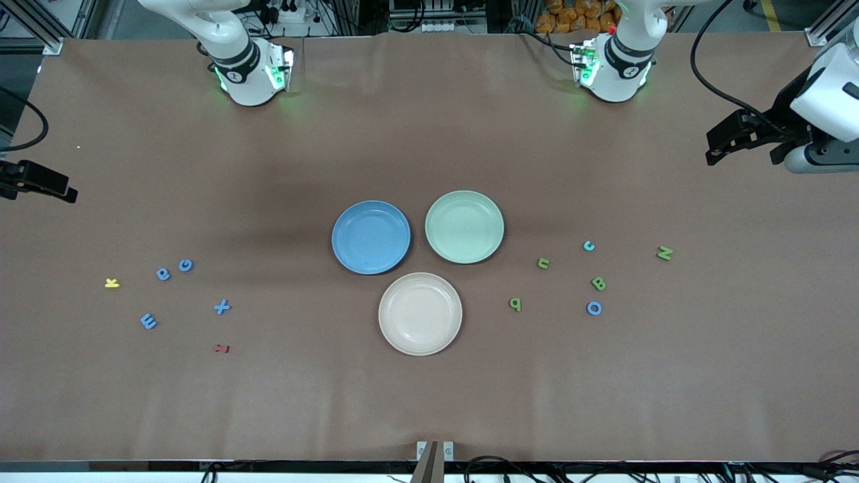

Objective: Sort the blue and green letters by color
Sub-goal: 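Move the right gripper to the blue c while the left gripper reaches B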

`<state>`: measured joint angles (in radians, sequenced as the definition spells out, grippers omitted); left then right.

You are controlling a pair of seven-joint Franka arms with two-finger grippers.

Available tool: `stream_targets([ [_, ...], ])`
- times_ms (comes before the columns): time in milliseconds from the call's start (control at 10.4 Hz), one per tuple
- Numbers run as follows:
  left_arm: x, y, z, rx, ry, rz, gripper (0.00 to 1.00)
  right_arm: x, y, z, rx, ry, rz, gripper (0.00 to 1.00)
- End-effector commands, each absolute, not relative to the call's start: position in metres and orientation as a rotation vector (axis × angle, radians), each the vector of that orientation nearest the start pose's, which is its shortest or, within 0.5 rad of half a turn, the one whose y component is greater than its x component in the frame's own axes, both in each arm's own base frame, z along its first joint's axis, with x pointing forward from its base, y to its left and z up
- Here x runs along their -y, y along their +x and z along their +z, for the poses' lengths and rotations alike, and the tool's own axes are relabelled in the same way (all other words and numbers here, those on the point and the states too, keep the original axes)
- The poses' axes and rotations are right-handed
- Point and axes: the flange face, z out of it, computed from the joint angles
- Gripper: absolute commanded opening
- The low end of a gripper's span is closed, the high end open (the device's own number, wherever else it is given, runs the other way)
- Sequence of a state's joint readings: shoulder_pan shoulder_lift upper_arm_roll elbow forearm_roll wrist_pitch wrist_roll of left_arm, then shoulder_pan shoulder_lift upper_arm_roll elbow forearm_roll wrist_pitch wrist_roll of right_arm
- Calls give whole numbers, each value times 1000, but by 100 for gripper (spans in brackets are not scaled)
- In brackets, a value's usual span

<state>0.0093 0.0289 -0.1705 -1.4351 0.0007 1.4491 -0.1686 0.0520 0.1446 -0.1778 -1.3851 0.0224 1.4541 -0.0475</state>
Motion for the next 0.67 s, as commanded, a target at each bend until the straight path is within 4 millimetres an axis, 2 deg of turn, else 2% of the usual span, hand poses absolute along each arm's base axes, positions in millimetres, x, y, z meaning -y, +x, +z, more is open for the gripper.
stream_targets([
  [0, 87, 544, 663, -25, -3150, 6, 100, 57, 581, 620, -124, -3134, 91, 100],
  [192, 88, 546, 659, -28, -3151, 19, 100, 57, 581, 621, -126, -3134, 91, 100],
  [288, 89, 550, 650, -28, -3155, 46, 100, 57, 582, 620, -127, -3134, 91, 100],
  [480, 95, 553, 626, -33, -3154, 83, 100, 58, 582, 618, -122, -3134, 98, 100],
  [576, 96, 556, 606, -34, -3153, 93, 100, 62, 584, 614, -122, -3135, 103, 100],
])
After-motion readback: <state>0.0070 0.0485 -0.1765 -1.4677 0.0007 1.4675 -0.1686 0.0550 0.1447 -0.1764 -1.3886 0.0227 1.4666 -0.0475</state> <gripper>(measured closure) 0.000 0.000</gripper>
